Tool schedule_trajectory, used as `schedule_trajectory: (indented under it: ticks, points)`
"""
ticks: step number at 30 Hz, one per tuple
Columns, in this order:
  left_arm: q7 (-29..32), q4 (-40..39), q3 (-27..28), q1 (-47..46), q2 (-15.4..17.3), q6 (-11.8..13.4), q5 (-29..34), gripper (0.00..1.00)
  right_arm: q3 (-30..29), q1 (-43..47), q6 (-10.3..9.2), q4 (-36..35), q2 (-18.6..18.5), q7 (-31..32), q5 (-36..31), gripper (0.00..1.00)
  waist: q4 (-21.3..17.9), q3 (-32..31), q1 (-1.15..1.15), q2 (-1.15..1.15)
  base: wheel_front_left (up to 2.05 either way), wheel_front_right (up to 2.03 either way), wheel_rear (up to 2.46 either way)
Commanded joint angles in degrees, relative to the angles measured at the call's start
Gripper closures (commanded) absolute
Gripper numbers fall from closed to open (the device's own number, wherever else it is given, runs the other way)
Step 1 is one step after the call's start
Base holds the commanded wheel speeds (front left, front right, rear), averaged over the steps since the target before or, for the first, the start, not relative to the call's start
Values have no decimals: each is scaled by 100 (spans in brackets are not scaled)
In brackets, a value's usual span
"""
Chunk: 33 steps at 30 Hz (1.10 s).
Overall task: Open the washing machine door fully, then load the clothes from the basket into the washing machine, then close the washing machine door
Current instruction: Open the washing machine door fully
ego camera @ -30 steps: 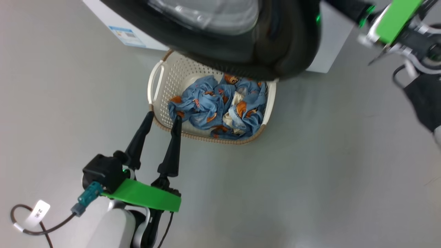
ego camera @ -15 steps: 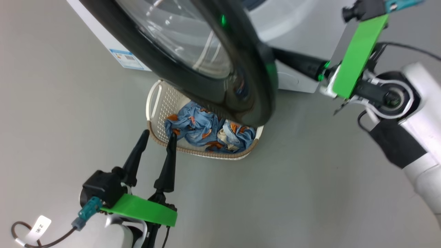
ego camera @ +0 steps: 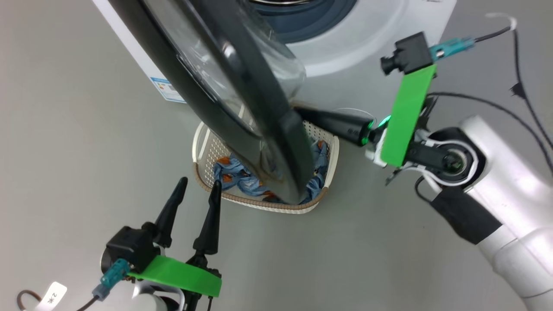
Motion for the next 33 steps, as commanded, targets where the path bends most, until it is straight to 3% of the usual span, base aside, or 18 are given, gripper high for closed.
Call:
schedule_trajectory:
  ticks: [1,11,19,21,22,23,24,33]
  points:
    - [-36,-142,207,33,102,-9,60,0,86,168,18,-226,190,63,61,100,37,-40,0,0,0,0,0]
    - [-36,-143,208,138,102,-9,97,0,352,411,18,-372,466,129,42,100,145,-219,0,0,0,0,0]
    - [-36,-73,240,183,107,-9,133,0,288,579,18,-228,477,-88,10,100,53,-400,0,0,0,0,0]
    - [-36,-46,235,188,142,-9,122,0,246,664,18,-176,444,-185,6,61,-3,-465,0,0,0,0,0]
    - [-36,-30,237,189,169,-9,114,0,231,715,18,-157,420,-228,0,51,-38,-499,0,0,0,0,0]
    - [-36,-16,241,191,193,-9,101,0,215,768,18,-135,387,-285,-18,13,-73,-533,0,0,0,0,0]
    - [-36,-5,243,195,220,-9,89,0,200,825,18,-112,355,-348,-35,0,-111,-564,0,0,0,0,0]
    - [-36,61,312,321,436,-9,-12,0,105,1362,18,48,61,-774,-80,0,-450,-836,0,0,0,0,0]
